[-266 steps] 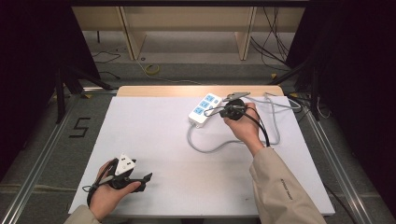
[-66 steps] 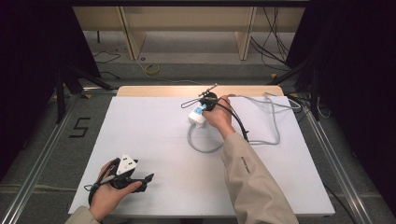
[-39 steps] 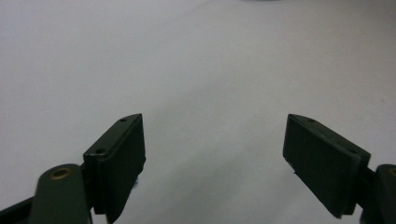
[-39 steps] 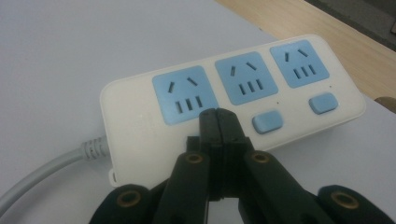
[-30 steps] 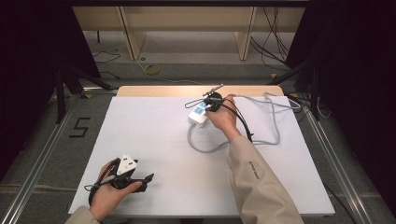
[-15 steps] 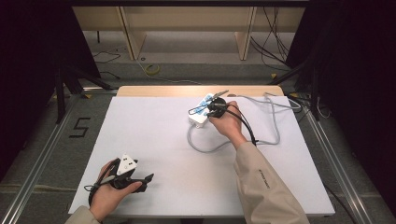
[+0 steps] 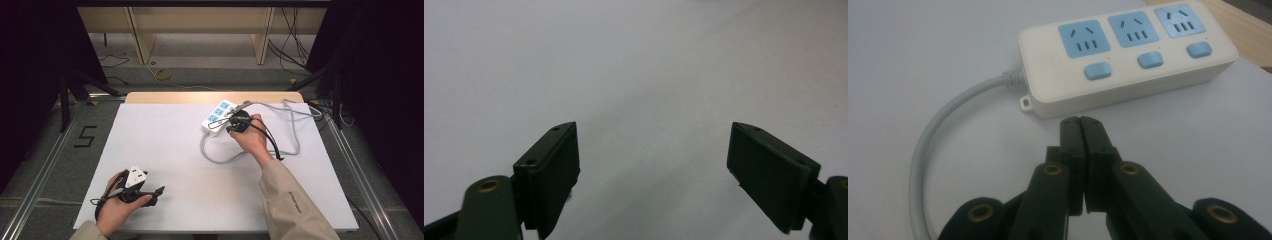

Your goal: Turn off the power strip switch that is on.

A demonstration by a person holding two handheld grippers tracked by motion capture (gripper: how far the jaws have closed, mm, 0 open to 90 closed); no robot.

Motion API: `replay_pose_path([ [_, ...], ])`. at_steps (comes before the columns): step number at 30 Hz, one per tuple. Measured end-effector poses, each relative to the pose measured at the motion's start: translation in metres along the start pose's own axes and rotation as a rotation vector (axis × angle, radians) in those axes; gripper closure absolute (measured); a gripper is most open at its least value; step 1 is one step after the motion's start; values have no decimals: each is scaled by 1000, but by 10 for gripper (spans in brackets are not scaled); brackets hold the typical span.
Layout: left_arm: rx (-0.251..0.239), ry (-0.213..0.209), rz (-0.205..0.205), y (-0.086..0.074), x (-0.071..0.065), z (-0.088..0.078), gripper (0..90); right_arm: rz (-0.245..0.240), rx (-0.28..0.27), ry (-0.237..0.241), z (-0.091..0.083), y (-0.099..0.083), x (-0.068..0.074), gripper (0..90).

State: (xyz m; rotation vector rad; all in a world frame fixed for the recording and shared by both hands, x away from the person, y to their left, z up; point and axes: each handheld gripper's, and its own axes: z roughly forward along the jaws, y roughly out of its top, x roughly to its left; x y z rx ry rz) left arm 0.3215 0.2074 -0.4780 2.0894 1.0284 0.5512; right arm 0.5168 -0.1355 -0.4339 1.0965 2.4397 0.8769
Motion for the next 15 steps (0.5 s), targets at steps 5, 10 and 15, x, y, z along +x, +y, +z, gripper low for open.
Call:
replay_pose_path([
  [5, 5, 0, 1, 0, 0, 0, 207, 6, -18, 8, -10, -7, 1, 876],
  [10, 3, 2, -2, 0, 0, 0, 206, 6, -39, 7, -21, -15, 2, 831],
  [15, 7, 1, -2, 0, 0, 0, 207, 14, -59, 17, -31, -27, 4, 784],
])
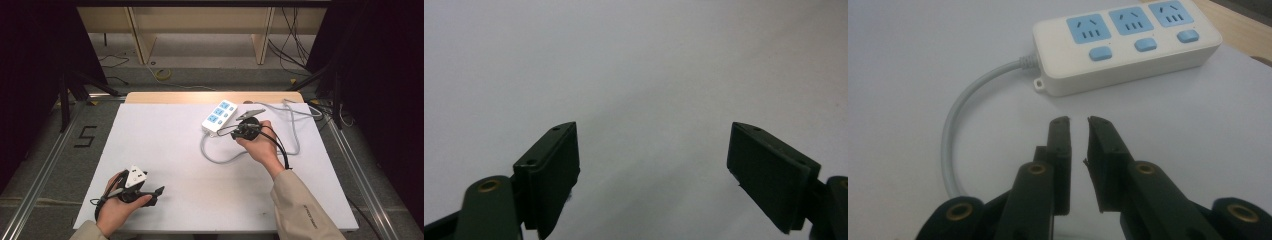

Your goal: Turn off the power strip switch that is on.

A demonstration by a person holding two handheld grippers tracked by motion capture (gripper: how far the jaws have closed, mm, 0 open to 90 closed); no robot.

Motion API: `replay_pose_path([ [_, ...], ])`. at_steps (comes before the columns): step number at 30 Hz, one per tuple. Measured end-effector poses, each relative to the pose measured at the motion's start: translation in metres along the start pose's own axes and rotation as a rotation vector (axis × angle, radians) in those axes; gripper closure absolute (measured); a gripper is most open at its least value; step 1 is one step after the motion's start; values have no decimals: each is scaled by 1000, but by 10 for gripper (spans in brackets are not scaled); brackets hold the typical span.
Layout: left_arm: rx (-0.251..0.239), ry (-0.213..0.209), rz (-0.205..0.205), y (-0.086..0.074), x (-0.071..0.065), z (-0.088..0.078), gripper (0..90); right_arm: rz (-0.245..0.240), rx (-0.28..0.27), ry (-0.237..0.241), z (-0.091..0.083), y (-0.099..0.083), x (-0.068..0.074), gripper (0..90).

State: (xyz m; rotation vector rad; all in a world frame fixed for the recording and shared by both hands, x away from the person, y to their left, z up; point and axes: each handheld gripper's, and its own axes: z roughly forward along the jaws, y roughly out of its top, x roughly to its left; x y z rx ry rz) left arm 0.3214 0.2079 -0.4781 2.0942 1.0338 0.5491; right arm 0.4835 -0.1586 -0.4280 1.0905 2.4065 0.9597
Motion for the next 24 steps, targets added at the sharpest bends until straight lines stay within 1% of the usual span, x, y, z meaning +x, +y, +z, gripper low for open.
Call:
replay_pose_path([
  [4, -2, 2, -2, 0, 0, 0, 207, 2, -12, 2, -8, -10, 2, 736],
  [7, -1, 2, -3, 0, 0, 0, 206, 10, -22, 12, -15, -19, 3, 711],
  [12, 3, 2, -2, 0, 0, 0, 206, 1, -25, 22, -27, -34, 3, 645],
  [14, 4, 2, -3, 0, 0, 0, 206, 10, -37, 27, -33, -41, 3, 624],
  [16, 5, 3, -2, 0, 0, 0, 206, 10, -46, 36, -38, -48, 3, 603],
  [21, 6, 5, -3, -1, 0, 0, 206, 28, -85, 40, -52, -71, 6, 571],
  [24, 4, 7, -3, -1, 0, 1, 207, 30, -89, 41, -59, -83, 8, 552],
])
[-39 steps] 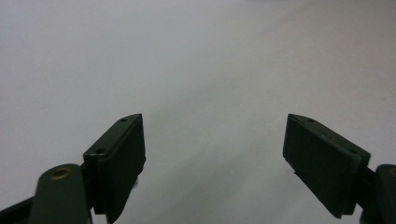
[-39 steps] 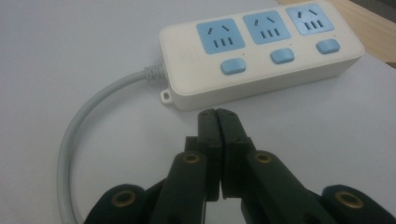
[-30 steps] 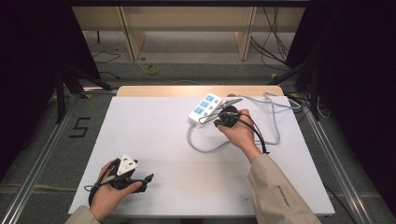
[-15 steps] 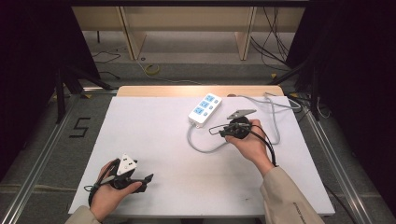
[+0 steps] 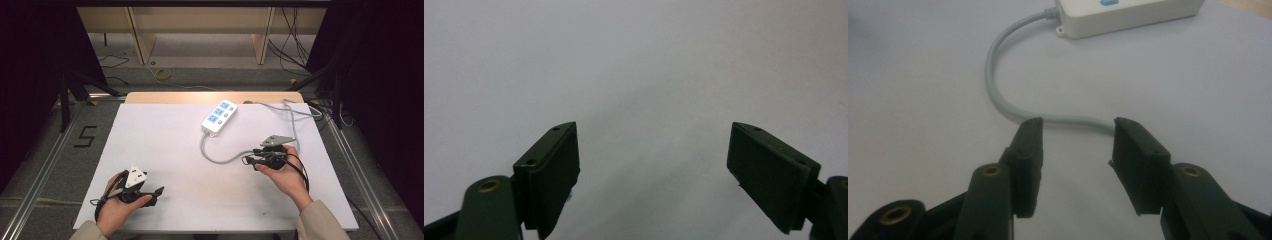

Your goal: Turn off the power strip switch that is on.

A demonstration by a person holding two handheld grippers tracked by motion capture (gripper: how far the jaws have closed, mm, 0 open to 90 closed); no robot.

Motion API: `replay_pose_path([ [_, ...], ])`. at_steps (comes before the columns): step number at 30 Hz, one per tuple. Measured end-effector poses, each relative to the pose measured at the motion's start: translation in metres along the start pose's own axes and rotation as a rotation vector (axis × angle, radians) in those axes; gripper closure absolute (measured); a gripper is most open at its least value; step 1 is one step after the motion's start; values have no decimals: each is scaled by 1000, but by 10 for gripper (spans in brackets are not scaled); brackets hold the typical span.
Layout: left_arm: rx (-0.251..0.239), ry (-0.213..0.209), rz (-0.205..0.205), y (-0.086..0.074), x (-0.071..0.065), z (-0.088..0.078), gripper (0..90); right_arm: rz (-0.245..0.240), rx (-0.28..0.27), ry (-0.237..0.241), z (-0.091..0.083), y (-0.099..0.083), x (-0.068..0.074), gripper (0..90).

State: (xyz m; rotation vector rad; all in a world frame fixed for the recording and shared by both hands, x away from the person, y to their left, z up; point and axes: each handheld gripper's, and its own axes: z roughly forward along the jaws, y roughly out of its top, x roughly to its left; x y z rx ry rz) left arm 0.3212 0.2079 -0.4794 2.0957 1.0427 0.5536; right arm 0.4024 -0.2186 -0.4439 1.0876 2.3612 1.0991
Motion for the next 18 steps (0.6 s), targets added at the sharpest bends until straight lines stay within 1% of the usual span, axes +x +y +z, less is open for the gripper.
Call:
replay_pose_path([
  [1, 1, 0, -1, 0, 0, 0, 206, -2, 1, -1, -2, -3, 0, 547],
  [6, 6, 0, 0, 0, 0, 0, 206, -7, -34, 11, -13, -18, 3, 523],
  [11, 11, 1, 4, 0, 0, 1, 204, 3, -101, 15, -24, -35, 8, 516],
  [14, 12, 0, 5, 0, 0, 1, 204, 3, -117, 16, -28, -44, 11, 508],
  [18, 32, -6, 11, 0, 0, 2, 201, 10, -121, 27, -31, -52, 12, 492],
])
